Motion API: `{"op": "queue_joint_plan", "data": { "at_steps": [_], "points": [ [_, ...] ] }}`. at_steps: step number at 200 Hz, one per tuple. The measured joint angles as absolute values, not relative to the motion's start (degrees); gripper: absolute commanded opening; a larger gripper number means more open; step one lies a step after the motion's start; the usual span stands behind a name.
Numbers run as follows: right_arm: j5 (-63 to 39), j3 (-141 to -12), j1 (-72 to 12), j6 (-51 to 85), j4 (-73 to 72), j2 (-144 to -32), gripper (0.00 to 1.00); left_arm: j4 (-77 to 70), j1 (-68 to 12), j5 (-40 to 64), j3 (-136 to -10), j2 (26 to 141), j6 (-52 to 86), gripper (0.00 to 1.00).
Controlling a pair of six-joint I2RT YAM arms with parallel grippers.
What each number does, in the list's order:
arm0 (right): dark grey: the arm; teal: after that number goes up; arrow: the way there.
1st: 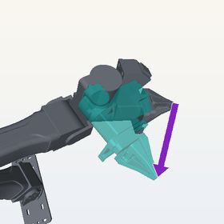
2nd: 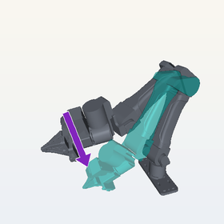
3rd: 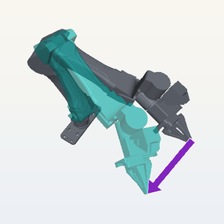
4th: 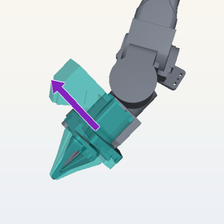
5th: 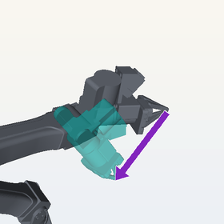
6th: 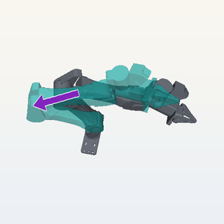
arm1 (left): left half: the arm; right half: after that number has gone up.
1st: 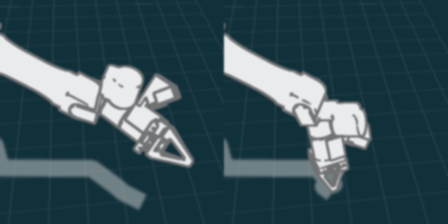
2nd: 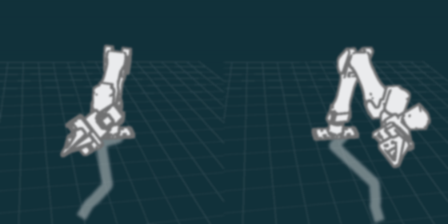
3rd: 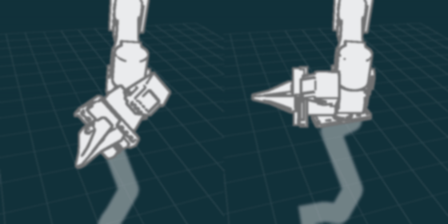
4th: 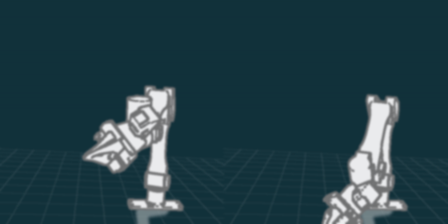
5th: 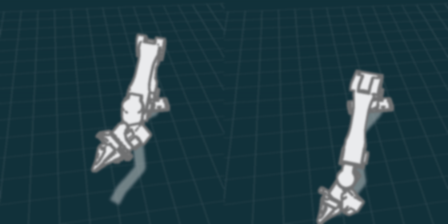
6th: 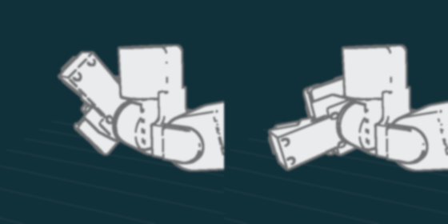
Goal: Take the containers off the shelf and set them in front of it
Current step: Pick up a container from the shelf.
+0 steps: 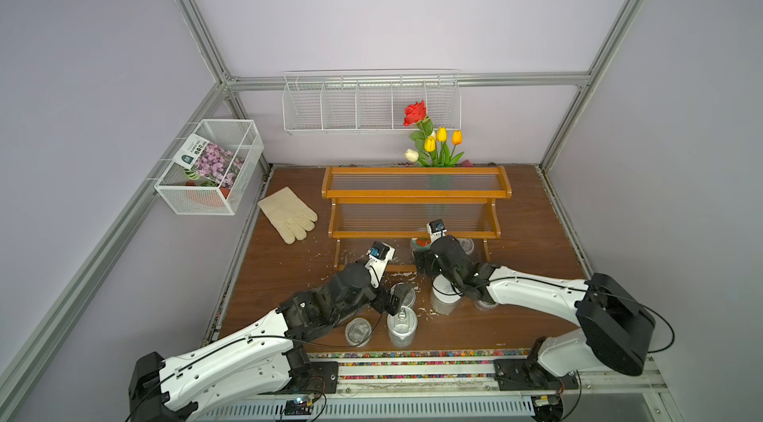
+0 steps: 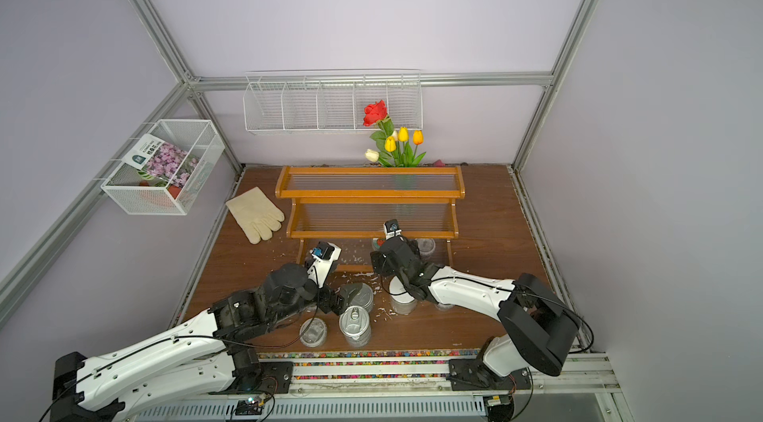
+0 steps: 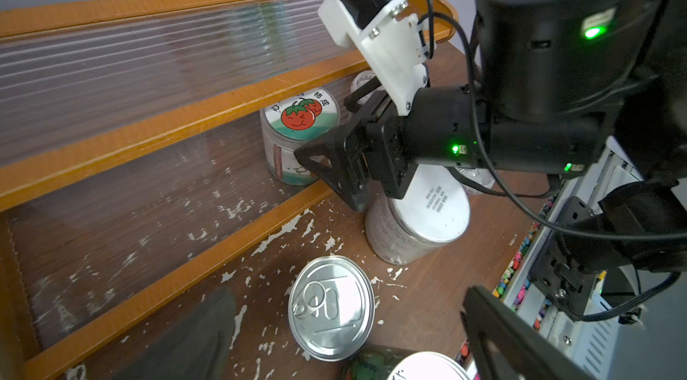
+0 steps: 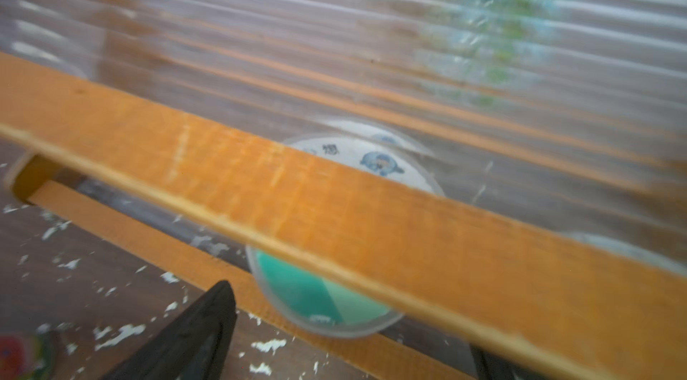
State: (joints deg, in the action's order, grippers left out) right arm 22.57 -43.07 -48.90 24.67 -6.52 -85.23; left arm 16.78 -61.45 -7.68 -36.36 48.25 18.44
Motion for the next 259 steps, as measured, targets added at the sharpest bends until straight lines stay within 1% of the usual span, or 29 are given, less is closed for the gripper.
{"op": "queue_joint_plan", "data": {
  "at_steps": [38, 69, 97, 111, 133, 153, 183, 218, 259],
  "points": [
    [24.27, -43.55, -48.90, 24.40, -11.40, -89.01, 0.97, 15.66, -61.45, -9.06, -32.69, 46.61, 21.10, 0.98],
    [25.06, -43.55, -48.90, 23.22, -17.06, -92.03, 0.97, 15.68, -61.45, -9.87, -32.49, 46.17, 22.04, 0.98],
    [26.55, -44.12, -48.84, 21.71, -21.34, -94.76, 0.95, 15.55, -61.39, -10.70, -32.34, 46.17, 22.09, 0.98],
    [26.94, -45.01, -48.71, 21.30, -22.41, -96.23, 0.90, 15.20, -61.39, -10.70, -32.05, 46.41, 22.28, 0.98],
    [26.89, -45.98, -48.62, 20.49, -23.18, -97.45, 0.78, 14.85, -61.39, -10.72, -31.51, 47.16, 22.35, 0.98],
    [26.55, -46.02, -48.60, 20.27, -23.14, -97.47, 0.71, 14.59, -61.39, -10.74, -31.40, 47.68, 22.46, 0.98],
    [24.56, -45.30, -48.49, 19.59, -23.11, -96.49, 0.65, 13.89, -61.39, -11.20, -31.38, 48.49, 22.48, 0.98],
    [20.56, -42.85, -48.93, 18.35, -21.43, -91.98, 0.64, 13.50, -61.39, -12.16, -31.38, 48.82, 22.52, 0.98],
    [16.73, -41.60, -51.62, 17.34, -18.48, -84.64, 0.64, 12.49, -61.39, -14.17, -30.94, 48.53, 23.18, 0.98]
  ]
}}
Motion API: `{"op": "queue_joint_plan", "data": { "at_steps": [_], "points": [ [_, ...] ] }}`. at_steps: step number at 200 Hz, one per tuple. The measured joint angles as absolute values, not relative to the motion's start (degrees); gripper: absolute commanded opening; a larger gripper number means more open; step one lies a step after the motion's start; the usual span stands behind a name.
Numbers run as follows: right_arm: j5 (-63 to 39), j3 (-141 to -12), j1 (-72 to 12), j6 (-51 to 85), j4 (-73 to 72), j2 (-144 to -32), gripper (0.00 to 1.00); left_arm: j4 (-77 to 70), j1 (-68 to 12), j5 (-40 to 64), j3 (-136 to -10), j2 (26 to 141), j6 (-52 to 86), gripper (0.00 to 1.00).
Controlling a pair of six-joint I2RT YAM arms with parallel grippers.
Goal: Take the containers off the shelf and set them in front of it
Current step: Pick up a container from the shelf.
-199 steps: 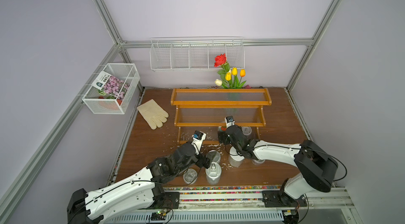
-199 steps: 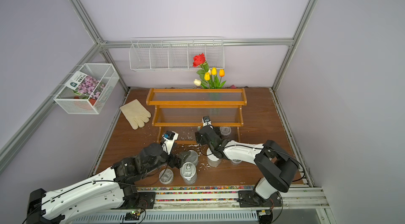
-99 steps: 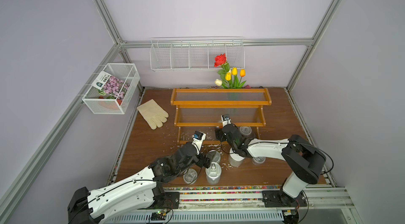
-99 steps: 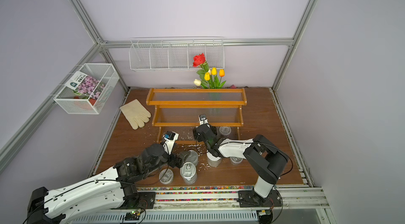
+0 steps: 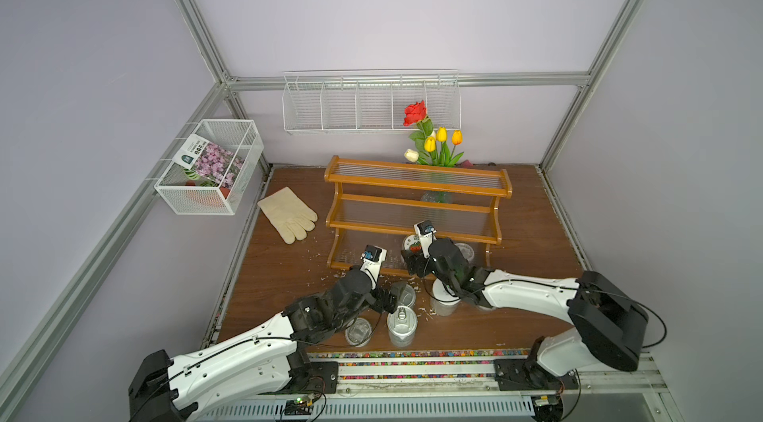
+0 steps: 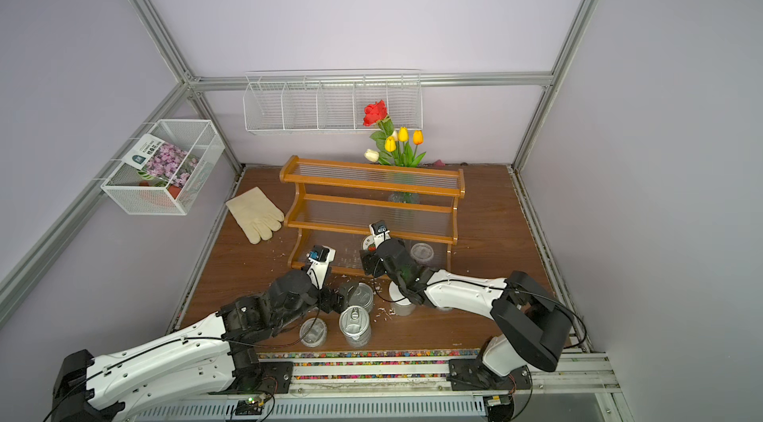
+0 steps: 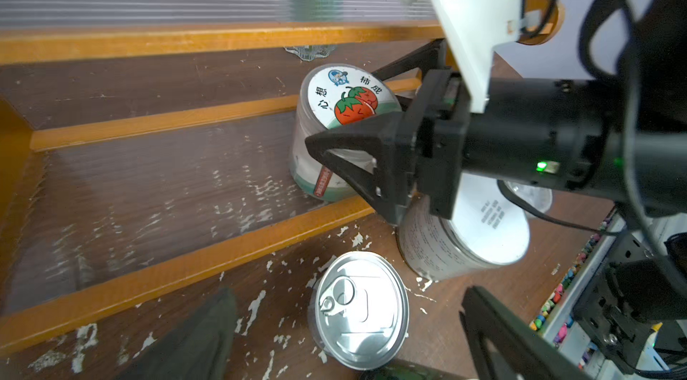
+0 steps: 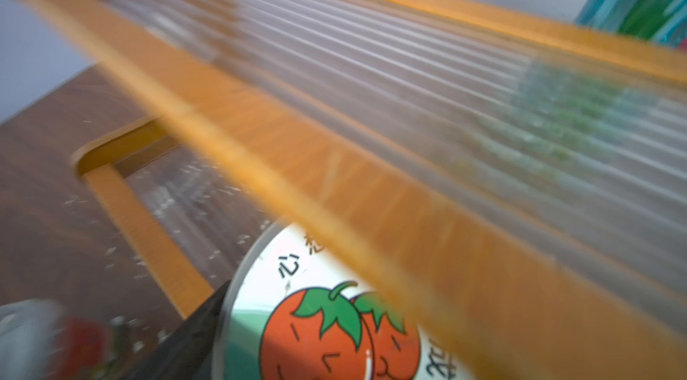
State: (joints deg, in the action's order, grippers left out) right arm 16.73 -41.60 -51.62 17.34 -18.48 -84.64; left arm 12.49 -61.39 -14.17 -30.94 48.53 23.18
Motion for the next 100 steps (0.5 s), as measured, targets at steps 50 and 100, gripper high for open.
{"op": "queue_joint_plan", "data": {
  "at_steps": [50, 100],
  "points": [
    [14.35, -41.58, -52.66, 13.69, -17.02, -79.33, 0.64, 11.88, -61.12, -15.33, -30.55, 48.49, 23.77, 0.98],
    [13.47, -40.64, -52.66, 11.60, -16.23, -81.67, 0.64, 12.12, -60.80, -15.44, -30.28, 48.12, 23.94, 0.98]
  ]
}}
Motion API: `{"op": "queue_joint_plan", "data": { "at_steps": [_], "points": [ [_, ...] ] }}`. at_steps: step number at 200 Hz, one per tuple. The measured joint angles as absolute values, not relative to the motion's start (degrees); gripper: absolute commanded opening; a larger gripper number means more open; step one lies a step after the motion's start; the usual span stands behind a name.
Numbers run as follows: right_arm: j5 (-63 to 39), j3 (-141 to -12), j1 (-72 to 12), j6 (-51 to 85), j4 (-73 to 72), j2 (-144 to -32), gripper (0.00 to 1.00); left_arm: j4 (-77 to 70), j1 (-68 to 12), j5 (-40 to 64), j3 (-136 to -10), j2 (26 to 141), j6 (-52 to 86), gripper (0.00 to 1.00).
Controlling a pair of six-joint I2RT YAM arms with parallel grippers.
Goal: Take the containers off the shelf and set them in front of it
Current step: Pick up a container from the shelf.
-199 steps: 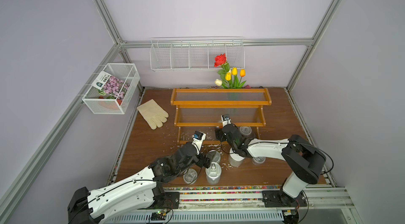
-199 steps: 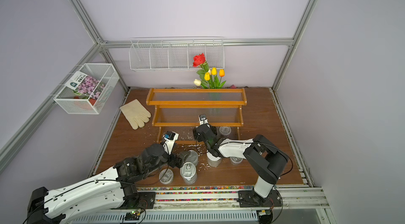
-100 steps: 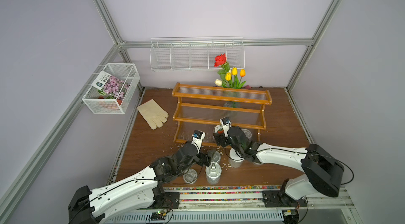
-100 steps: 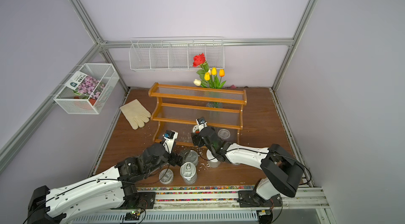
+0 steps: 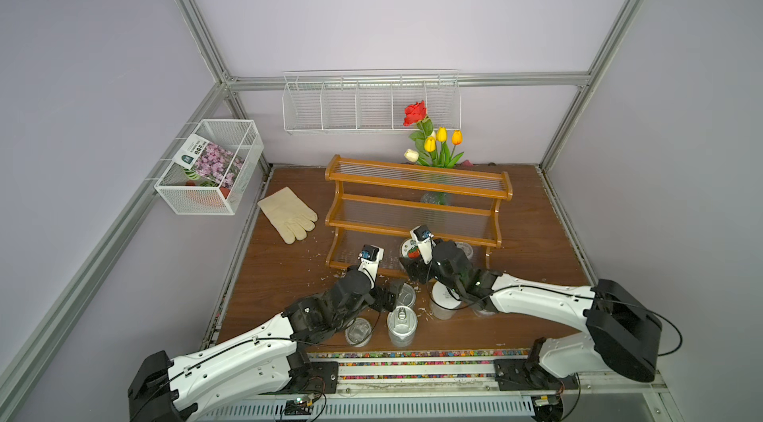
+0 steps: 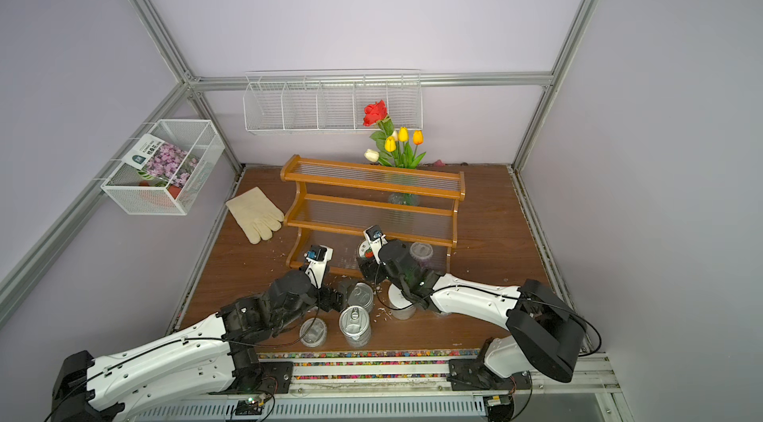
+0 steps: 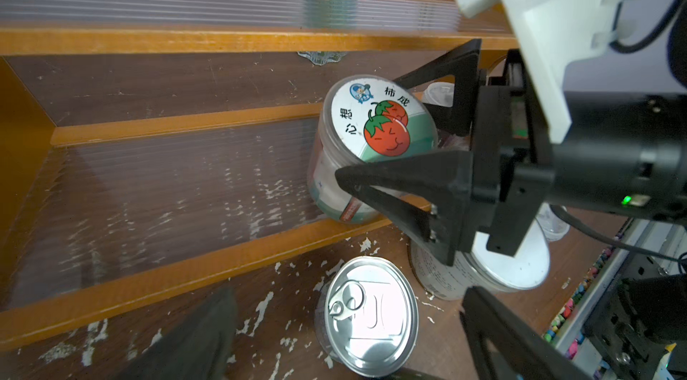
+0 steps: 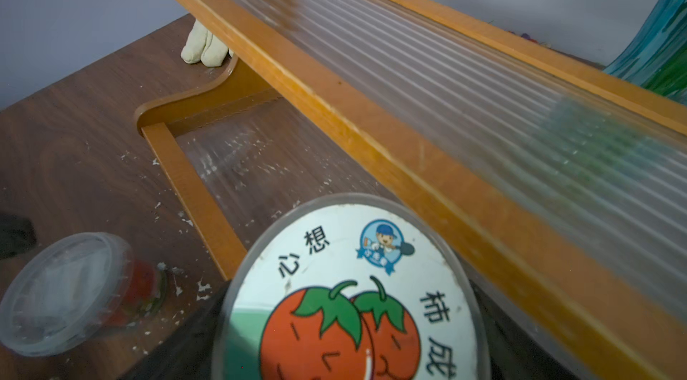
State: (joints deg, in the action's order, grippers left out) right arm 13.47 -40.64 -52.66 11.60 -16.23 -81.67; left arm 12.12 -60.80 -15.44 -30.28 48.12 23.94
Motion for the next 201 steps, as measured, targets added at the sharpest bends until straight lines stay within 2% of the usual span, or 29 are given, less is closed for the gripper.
{"op": "queue_joint_plan", "data": {
  "at_steps": [131, 201],
  "points": [
    [4.23, -42.52, -41.87, 6.63, -18.52, -89.25, 0.63, 15.05, -59.99, -15.44, -28.47, 44.40, 24.84, 0.98],
    [0.16, -41.10, -41.23, 6.55, -20.34, -89.32, 0.61, 14.63, -57.32, -13.87, -27.42, 46.15, 24.77, 0.98]
  ]
}}
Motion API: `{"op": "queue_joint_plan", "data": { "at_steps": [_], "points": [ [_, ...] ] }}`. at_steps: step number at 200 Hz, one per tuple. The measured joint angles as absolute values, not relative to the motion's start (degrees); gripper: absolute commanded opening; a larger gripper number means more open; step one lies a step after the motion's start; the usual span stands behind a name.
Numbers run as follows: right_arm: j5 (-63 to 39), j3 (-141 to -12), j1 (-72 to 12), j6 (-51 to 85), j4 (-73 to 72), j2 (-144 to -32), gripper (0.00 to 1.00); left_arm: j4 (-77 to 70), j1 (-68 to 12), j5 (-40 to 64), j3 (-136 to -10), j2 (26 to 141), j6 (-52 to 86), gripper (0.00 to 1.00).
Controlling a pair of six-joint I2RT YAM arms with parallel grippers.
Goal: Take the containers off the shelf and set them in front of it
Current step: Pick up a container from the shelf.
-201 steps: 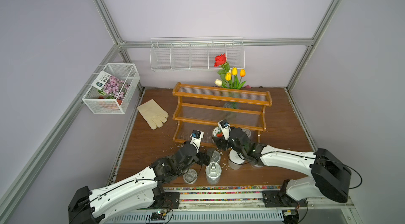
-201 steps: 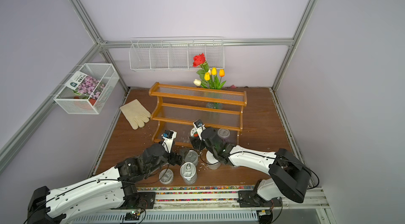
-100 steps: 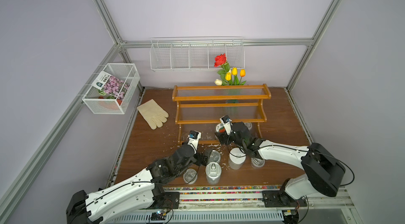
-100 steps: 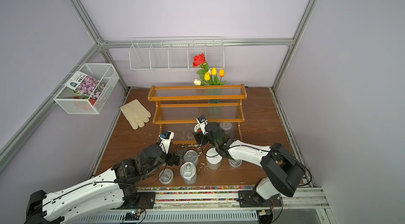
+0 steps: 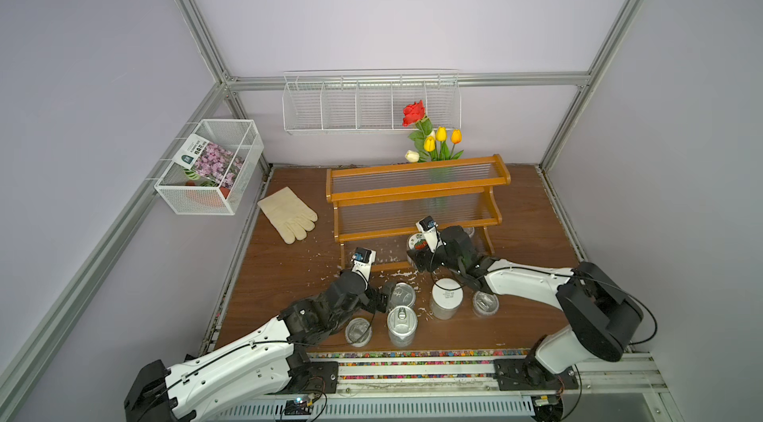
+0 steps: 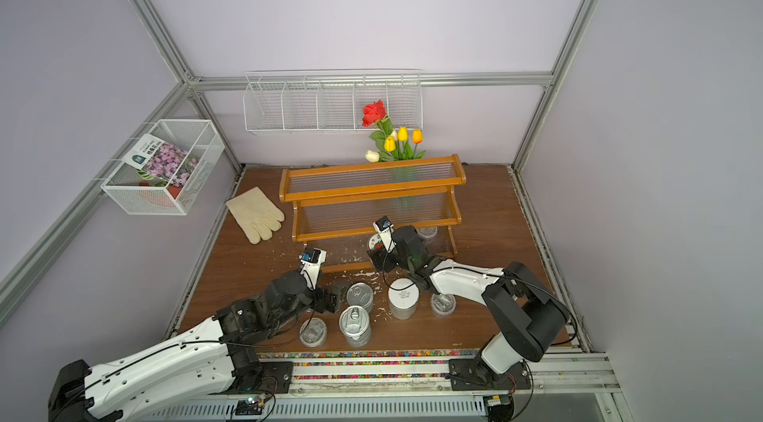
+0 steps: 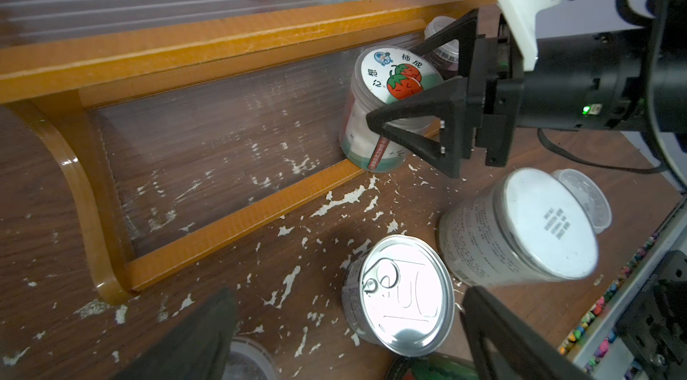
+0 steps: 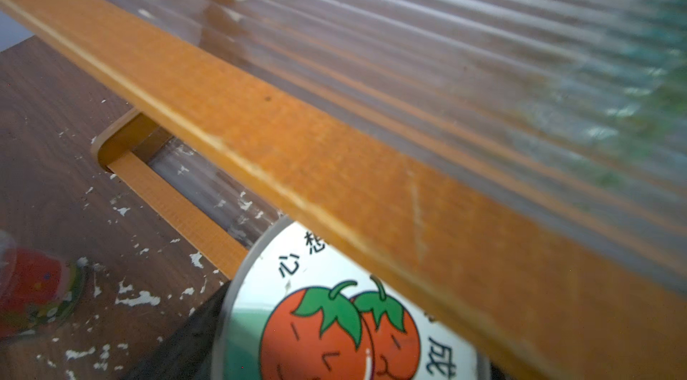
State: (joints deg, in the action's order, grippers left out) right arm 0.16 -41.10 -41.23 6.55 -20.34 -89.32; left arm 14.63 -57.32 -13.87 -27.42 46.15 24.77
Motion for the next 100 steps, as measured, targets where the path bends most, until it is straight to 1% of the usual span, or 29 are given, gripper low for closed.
{"op": "queue_joint_plan", "data": {
  "at_steps": [61, 100],
  "points": [
    [0.23, -35.92, -43.97, 6.81, -20.78, -82.89, 0.61, 11.84, -54.61, -10.90, -27.42, 48.69, 23.49, 0.99],
    [0.16, -35.68, -45.04, 6.66, -19.81, -79.02, 0.61, 10.63, -53.36, -9.28, -27.42, 50.26, 22.61, 0.99]
  ]
}}
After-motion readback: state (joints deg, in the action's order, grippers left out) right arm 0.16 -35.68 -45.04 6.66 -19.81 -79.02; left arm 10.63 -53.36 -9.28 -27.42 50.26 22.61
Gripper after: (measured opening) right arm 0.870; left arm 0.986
